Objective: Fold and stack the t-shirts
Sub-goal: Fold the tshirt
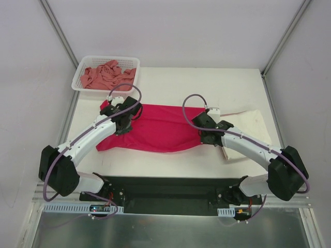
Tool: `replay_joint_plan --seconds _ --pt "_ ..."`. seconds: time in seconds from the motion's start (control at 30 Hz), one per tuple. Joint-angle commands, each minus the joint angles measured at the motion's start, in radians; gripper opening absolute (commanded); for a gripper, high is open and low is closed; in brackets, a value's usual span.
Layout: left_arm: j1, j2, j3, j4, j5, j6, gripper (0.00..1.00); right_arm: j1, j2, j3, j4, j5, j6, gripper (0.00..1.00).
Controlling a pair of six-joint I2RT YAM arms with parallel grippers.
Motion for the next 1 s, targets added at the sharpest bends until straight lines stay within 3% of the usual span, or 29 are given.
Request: replay_joint_plan --seconds 0.0,0.23,0.63,0.83,0.97 --pt "0.028 0.098 0.09 0.121 -0.057 0.231 0.0 -0.029 0.052 0.073 -0.037 0.036 -0.06 0.02" --pt "0.105 0.296 0.24 0.158 -0.062 0.341 0.0 -0.103 0.078 0.106 -0.022 -0.004 -0.093 0.03" --pt "0.177 0.442 0.387 0.246 -0.002 0.567 0.0 -0.161 0.191 0.196 -0.03 -0.027 -0.153 0.05" --pt "0.18 0.54 0.444 0.286 0.153 0.785 0.14 -0.178 0.246 0.245 -0.039 -0.033 -0.167 0.06" --pt "0.181 0.614 0.484 0.286 0.115 0.823 0.18 -0.195 0.285 0.276 -0.05 -0.033 -0.178 0.07"
